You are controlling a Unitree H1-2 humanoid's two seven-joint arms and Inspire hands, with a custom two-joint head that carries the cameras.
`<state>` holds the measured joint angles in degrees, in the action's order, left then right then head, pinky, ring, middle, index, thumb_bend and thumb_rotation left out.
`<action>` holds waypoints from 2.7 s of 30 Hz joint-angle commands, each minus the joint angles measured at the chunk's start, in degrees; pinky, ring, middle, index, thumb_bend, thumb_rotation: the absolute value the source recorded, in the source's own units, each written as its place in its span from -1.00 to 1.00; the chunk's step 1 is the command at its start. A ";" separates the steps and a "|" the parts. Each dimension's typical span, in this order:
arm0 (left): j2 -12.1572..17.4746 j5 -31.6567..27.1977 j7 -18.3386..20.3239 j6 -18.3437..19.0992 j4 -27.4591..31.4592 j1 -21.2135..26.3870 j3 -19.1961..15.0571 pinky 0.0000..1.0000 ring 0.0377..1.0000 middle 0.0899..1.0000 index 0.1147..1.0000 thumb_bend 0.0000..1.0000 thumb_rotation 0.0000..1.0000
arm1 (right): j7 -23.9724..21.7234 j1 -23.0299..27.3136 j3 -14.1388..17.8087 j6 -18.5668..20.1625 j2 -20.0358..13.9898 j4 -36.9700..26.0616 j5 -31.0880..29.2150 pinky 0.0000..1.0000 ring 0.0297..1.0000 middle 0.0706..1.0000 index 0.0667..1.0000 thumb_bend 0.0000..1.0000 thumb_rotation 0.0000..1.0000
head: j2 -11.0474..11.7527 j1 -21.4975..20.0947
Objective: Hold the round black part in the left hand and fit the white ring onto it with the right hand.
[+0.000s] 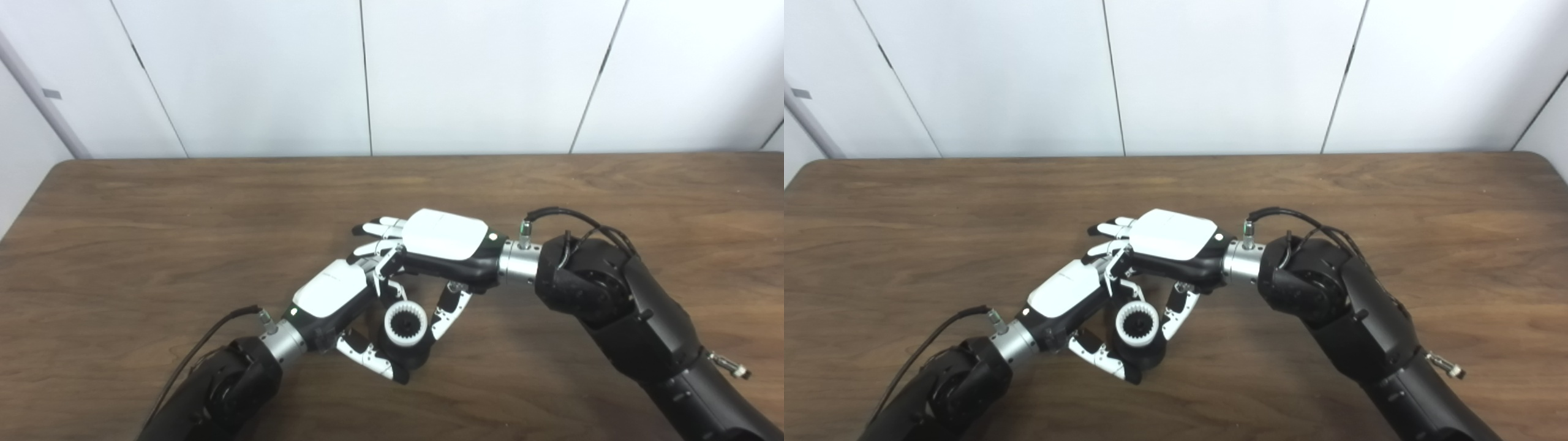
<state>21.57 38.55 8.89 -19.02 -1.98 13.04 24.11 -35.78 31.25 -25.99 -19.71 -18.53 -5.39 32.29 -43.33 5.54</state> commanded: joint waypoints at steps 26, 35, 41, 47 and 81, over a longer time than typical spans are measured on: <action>-1.09 0.13 1.11 -0.64 2.42 -0.07 -0.33 1.00 1.00 0.72 -0.18 0.05 -0.89 | 2.70 1.08 -1.08 -3.47 -1.14 3.57 -0.24 1.00 1.00 0.74 -0.11 0.05 -0.73 | -0.69 0.58; -0.97 -0.15 1.26 -0.47 2.66 -0.34 -0.59 1.00 1.00 0.70 -0.18 0.05 -0.89 | 3.48 1.14 -1.49 -3.22 -1.23 4.45 1.17 1.00 1.00 0.72 -0.11 0.05 -0.72 | -0.58 0.61; -1.02 -0.11 1.67 0.07 3.32 -0.55 -0.72 1.00 1.00 0.69 -0.18 0.05 -0.89 | 3.00 1.46 -1.41 -1.98 -1.35 4.80 0.64 1.00 1.00 0.74 -0.11 0.05 -0.72 | -0.84 0.73; -1.00 0.03 1.71 0.04 3.29 -0.27 -0.79 1.00 1.00 0.68 -0.17 0.05 -0.89 | 2.17 1.03 -1.81 -1.34 -1.35 4.05 0.10 1.00 1.00 0.74 -0.11 0.05 -0.72 | -1.12 0.72; -1.81 3.92 -0.13 0.58 2.17 -0.40 -1.52 1.00 1.00 0.69 -0.17 0.05 -0.89 | -2.72 -1.18 -4.25 5.63 -3.22 -0.87 -2.09 1.00 1.00 0.96 0.13 1.00 -0.55 | -1.66 0.40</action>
<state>20.08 42.41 8.89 -18.63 -0.48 12.08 22.78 -37.38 29.60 -29.44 -13.80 -21.78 -5.31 30.24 -44.91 5.89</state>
